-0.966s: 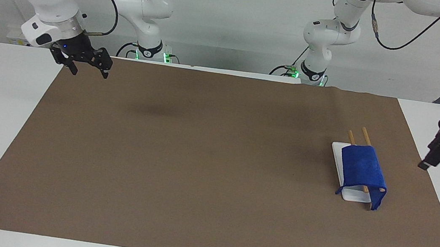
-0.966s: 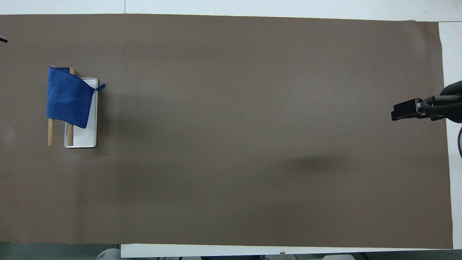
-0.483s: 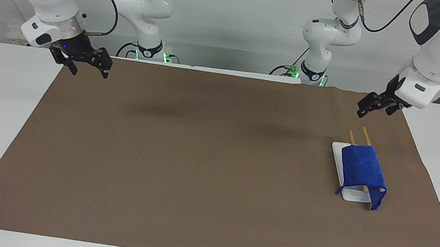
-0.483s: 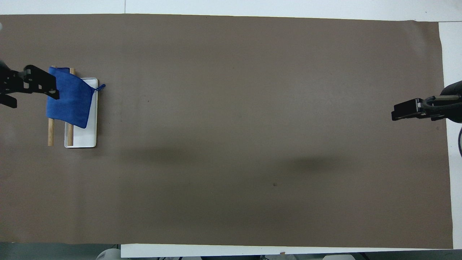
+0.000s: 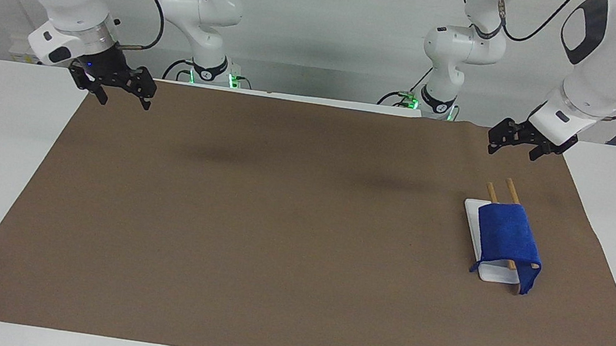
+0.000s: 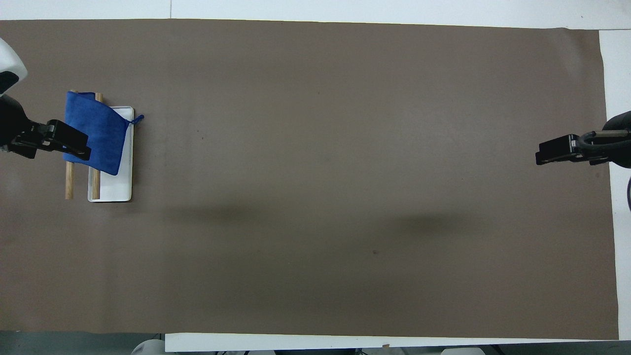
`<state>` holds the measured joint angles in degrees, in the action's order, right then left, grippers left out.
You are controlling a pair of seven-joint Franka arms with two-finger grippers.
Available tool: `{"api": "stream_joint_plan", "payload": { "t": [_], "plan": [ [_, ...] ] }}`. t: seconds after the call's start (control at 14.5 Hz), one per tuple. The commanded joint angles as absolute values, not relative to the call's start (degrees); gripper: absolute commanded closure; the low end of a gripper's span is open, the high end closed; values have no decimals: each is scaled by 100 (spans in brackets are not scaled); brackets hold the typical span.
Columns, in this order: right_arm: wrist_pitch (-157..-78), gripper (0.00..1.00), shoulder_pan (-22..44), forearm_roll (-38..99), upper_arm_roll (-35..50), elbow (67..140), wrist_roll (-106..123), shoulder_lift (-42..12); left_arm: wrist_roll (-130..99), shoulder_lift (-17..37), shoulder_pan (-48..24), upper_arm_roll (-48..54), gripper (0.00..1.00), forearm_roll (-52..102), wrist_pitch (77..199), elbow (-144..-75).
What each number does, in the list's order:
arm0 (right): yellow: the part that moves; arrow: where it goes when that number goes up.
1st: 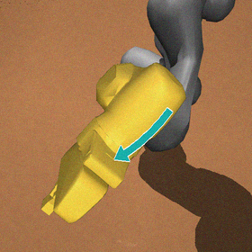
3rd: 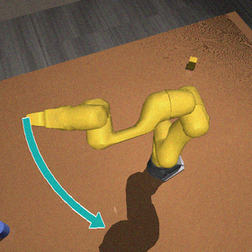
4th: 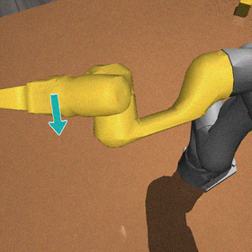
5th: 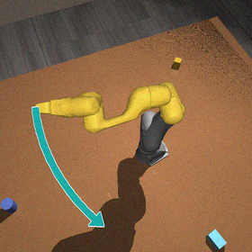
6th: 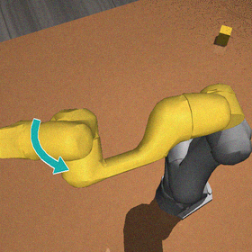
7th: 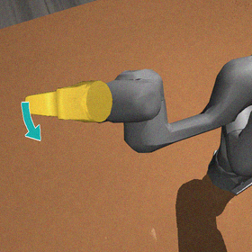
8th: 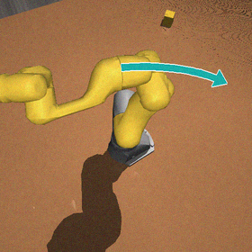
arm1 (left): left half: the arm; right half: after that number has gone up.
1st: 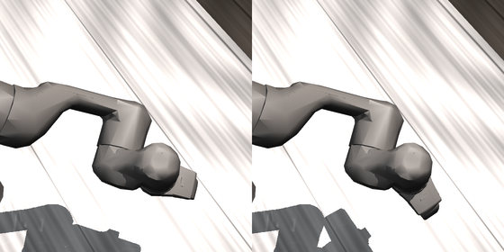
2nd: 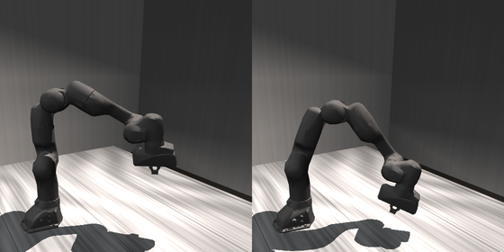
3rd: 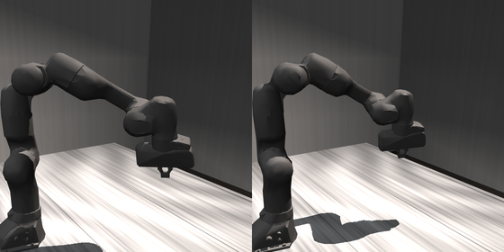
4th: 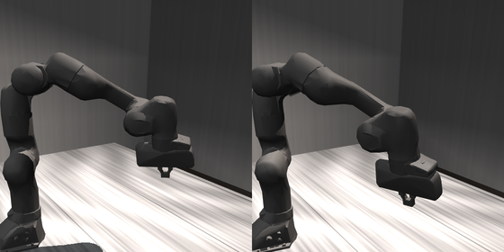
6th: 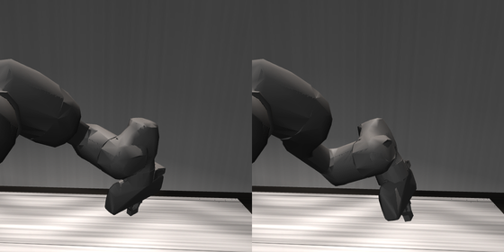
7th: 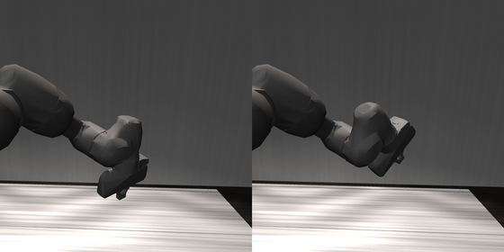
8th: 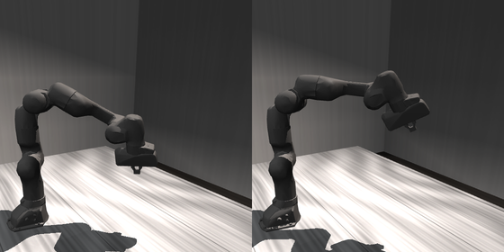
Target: Right arm passes towel to left arm to hang
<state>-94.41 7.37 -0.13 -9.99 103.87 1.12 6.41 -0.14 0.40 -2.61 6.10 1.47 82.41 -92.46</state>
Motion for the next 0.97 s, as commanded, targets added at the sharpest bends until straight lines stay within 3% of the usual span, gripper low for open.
{"api": "stream_joint_plan", "payload": {
  "t": [0.0, 0.34, 0.9],
  "plan": [
    [-9369, 1, 721, 88, -1011, 10389, 132, 677, 123, -308, -334, 527, 0, 202, 8297, -9590],
    [-9369, 1, 721, 88, -1011, 10389, 132, 677, -53, -264, -334, 492, 0, 220, 8175, -9221],
    [-9369, 1, 721, 88, -1011, 10389, 132, 677, -264, -264, -316, 492, 0, 378, 8543, -9264]
  ]
}}
